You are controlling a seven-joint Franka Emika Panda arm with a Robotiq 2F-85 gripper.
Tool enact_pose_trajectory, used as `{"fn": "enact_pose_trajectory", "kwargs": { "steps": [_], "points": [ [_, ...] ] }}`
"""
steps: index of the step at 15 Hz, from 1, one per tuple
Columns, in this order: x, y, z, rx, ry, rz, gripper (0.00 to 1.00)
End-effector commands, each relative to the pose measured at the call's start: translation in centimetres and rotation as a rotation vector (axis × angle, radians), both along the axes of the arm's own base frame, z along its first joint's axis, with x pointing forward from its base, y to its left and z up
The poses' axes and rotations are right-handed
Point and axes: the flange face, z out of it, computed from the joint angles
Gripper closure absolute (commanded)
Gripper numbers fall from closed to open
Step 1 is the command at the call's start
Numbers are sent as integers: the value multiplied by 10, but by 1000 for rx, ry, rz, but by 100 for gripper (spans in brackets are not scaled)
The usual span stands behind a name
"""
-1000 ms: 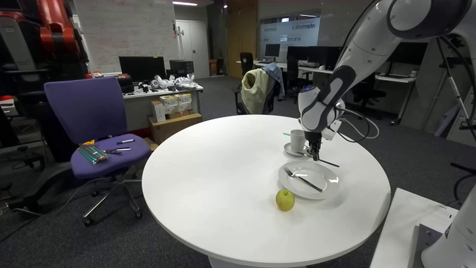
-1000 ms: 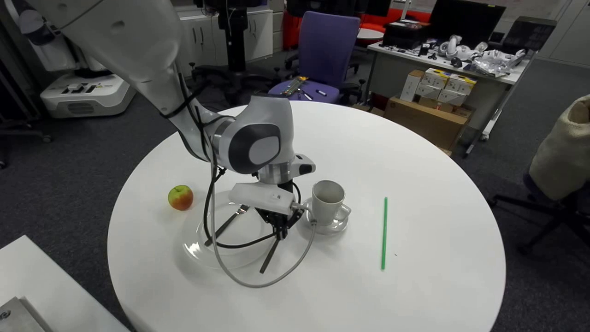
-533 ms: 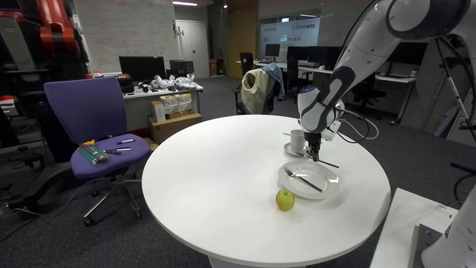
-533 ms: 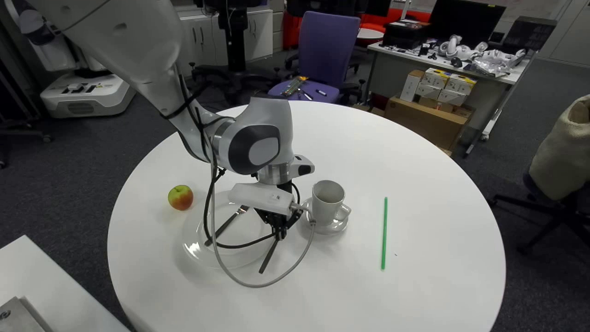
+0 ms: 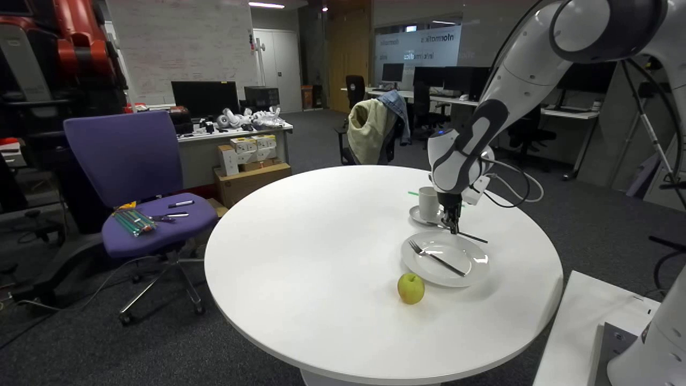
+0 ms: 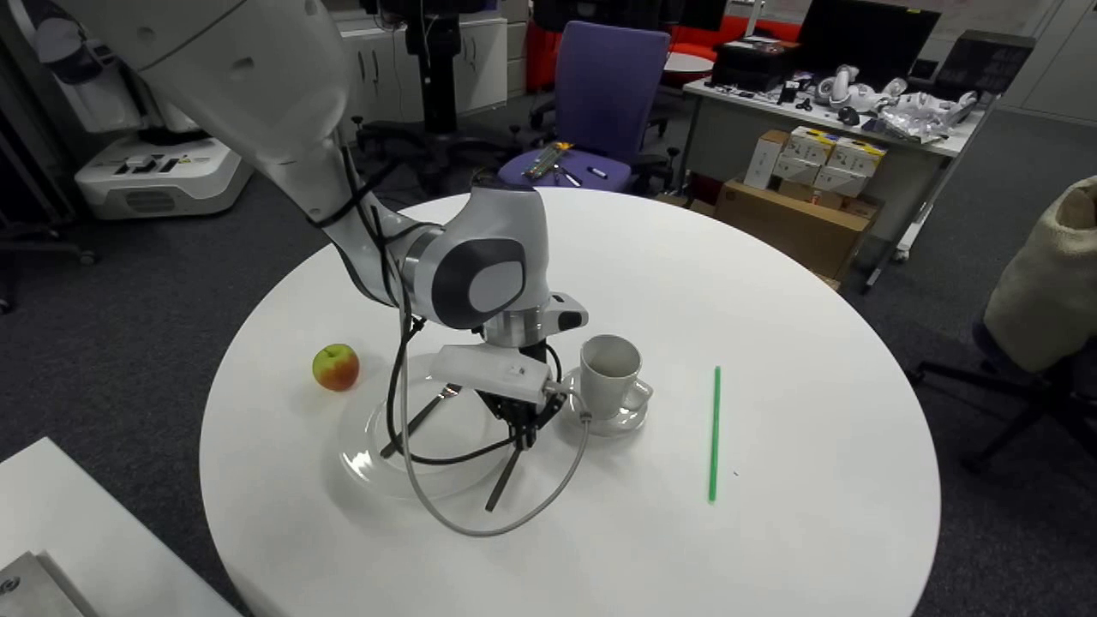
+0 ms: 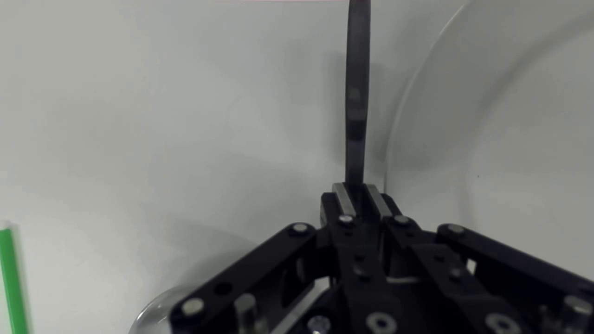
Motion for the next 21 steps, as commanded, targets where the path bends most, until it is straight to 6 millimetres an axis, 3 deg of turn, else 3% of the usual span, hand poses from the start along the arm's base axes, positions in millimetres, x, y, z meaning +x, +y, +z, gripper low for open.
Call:
{"fn": "enact_pose_trajectory", "kwargs": {
  "steps": [1, 21],
  "points": [
    [5, -10, 1, 6, -15, 7, 97],
    [8, -13, -9, 17, -6, 2, 97]
  ]
}}
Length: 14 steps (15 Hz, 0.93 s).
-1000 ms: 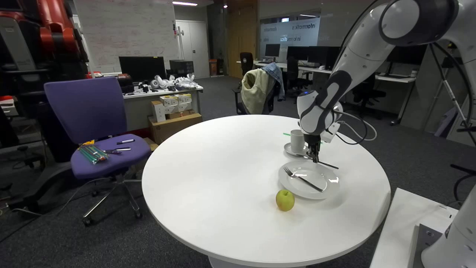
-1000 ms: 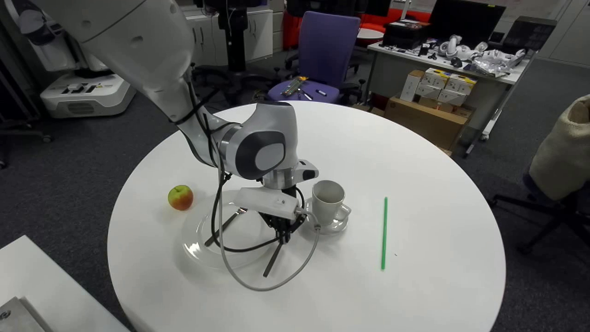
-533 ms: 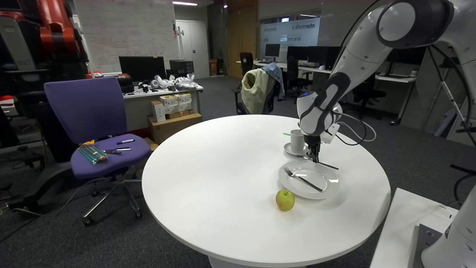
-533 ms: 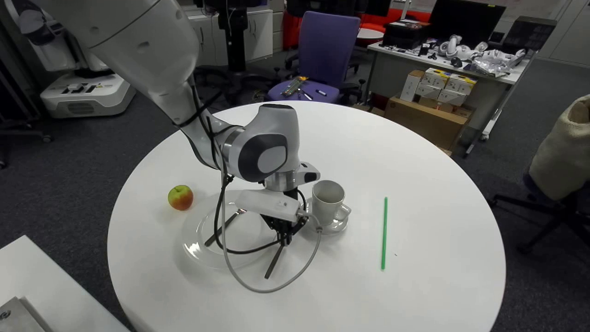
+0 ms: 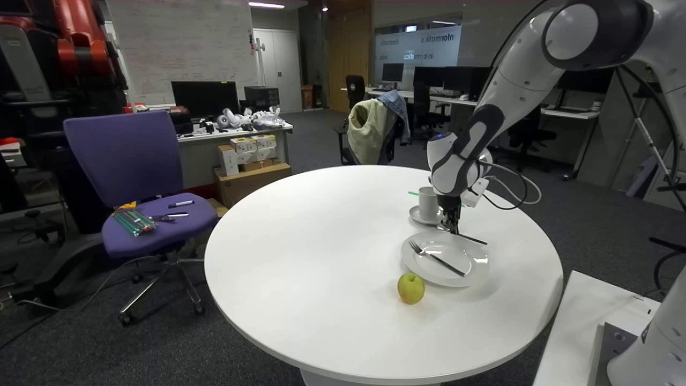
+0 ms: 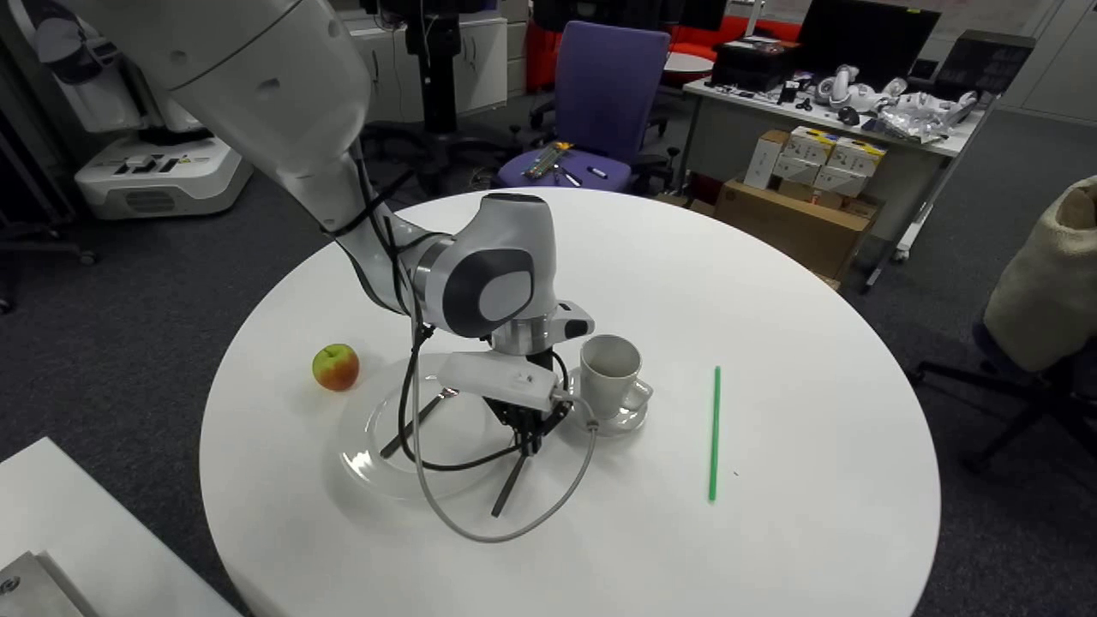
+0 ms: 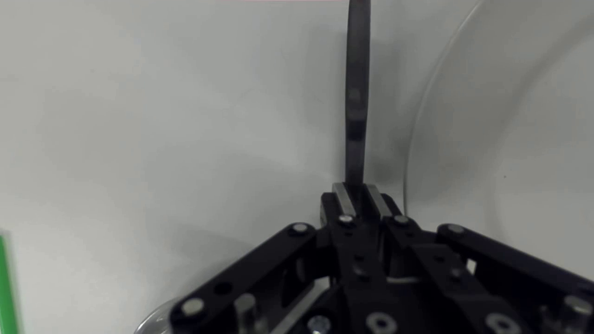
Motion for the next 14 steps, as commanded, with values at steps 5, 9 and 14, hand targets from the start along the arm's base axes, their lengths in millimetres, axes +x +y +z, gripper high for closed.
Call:
{"fn": "enact_pose_trajectory", "kwargs": {
  "steps": [5, 9, 14],
  "points": [
    [5, -5, 1, 20, -12, 10, 97],
    [6, -4, -2, 22, -8, 11, 97],
    [8, -5, -3, 22, -7, 11, 97]
  ]
}}
